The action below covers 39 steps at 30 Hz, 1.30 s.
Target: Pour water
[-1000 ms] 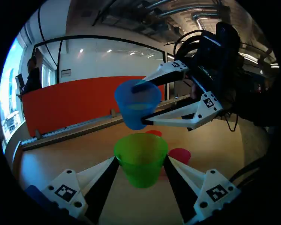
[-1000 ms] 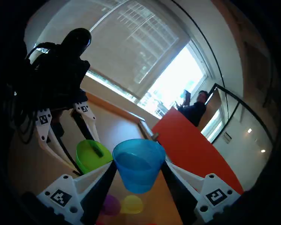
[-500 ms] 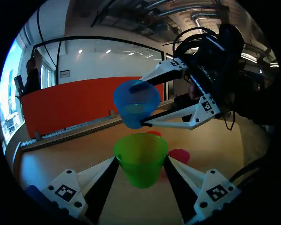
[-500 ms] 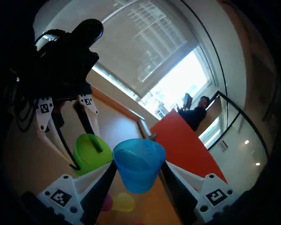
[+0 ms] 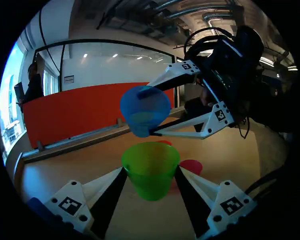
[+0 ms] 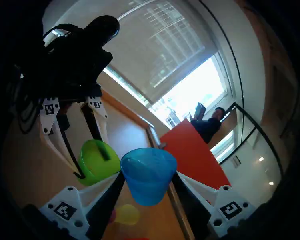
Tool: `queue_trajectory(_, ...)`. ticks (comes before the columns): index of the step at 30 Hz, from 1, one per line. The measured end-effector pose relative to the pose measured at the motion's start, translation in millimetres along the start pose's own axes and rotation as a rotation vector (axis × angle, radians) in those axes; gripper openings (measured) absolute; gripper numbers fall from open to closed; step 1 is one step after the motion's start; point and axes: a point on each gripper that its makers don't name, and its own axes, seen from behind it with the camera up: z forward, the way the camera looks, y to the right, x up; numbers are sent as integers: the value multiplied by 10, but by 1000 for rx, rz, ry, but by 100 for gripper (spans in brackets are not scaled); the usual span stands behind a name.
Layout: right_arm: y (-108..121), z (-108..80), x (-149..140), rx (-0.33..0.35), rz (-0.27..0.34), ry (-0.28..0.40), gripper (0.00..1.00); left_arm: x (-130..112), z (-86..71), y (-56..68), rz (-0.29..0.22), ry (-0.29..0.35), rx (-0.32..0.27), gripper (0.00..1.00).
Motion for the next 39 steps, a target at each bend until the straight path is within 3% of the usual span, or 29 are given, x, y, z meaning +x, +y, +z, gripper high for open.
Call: queue_trajectory(39,66,18,62,9,-130,-13,88,25,10,32,4,3,-8,83)
